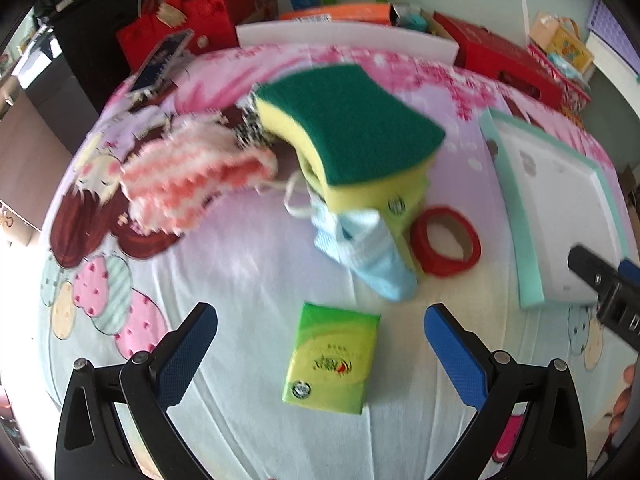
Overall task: Organize soft objects
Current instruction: 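Grasp the green tissue pack with left gripper while right gripper grasps red tape roll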
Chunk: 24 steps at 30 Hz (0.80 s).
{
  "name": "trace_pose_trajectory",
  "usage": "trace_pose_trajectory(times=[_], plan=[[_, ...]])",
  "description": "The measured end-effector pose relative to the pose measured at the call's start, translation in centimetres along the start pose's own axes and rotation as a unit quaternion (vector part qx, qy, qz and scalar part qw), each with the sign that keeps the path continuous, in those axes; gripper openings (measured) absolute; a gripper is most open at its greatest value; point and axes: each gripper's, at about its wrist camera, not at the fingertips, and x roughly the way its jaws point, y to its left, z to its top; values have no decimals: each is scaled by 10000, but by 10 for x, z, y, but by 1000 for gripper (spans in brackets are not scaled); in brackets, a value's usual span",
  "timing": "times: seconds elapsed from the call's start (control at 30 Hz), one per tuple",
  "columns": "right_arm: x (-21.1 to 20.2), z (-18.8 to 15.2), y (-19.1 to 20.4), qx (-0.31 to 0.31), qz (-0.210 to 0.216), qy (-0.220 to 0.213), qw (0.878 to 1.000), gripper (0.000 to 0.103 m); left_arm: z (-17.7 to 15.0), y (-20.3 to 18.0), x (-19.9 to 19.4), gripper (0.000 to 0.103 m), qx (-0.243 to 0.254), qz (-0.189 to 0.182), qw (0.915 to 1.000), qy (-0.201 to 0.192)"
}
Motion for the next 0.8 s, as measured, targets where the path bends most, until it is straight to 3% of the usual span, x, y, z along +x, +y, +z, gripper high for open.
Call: trace_pose_trajectory(times=[0.47,0.53,0.67,0.77,0.8], plan=[[8,0,47,-616,729,-63,9954,103,-17,-4,16,101,50,-113,9985,527],[9,-1,55,-708,851,-76,9938,103,-18,-4,19,79,30,-146,9981,600],[15,-3,70,-944,983,-53,9907,103,-22,-2,29,72,-101,-275,9961,829],[19,-4,83,-1133,1140,-17,9870,96,-24,1,28,62,-165,-317,9961,811],[20,-4,87,-1184,1214,-8,9855,94,-23,3,28,53,-170,-333,9959,827]])
